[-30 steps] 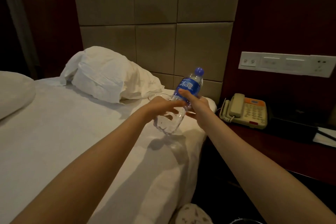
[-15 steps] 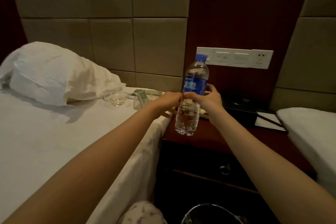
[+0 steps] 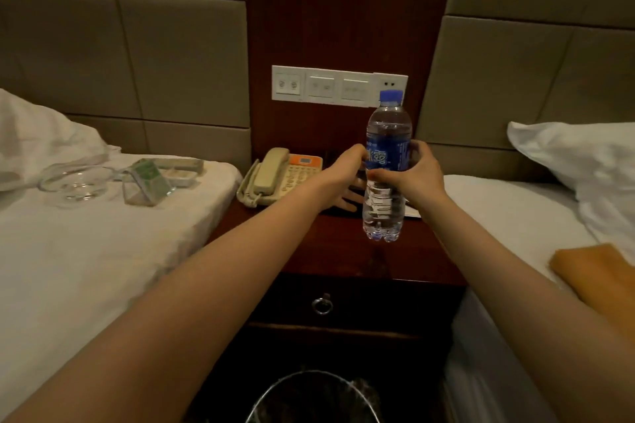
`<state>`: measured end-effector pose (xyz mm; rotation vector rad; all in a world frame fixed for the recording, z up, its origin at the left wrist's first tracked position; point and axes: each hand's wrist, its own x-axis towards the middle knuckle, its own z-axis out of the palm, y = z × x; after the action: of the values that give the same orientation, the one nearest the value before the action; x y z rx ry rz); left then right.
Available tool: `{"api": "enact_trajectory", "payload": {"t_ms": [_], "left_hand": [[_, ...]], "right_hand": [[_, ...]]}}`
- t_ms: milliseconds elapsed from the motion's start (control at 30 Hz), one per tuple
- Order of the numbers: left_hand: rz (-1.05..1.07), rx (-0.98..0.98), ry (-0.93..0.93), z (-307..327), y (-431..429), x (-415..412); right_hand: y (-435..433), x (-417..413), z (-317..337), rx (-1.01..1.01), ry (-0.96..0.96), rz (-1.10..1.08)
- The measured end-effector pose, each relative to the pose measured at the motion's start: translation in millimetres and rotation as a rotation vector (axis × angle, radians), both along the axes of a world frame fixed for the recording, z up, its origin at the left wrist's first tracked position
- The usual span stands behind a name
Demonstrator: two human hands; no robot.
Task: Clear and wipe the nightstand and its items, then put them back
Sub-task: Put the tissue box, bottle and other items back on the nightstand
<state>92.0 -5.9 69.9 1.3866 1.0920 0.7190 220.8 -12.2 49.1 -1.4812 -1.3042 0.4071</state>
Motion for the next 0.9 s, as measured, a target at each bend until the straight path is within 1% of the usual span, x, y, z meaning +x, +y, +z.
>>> {"api": "enact_trajectory", "payload": {"t_ms": [200, 433, 667, 900], "left_hand": [[-0.071, 0.003, -0.053, -10.5, 13.3, 56.7], [-0.067, -0.016, -0.085, -26.3, 27.5, 97.8], [-0.099, -0.022, -0.081, -34.1, 44.1, 110.8], [-0.092, -0.029, -0.054, -36.9, 45.7, 106.2]], "right_hand": [[9.8, 50.8, -7.2, -0.01, 0.019, -0.1], [19.9, 86.2, -20.1, -0.032, -0.021, -0.117], [28.9, 101.5, -29.6, -0.054, 0.007, -0.134], [27.0, 98.4, -30.4, -0.065, 0.044, -0.135]]}}
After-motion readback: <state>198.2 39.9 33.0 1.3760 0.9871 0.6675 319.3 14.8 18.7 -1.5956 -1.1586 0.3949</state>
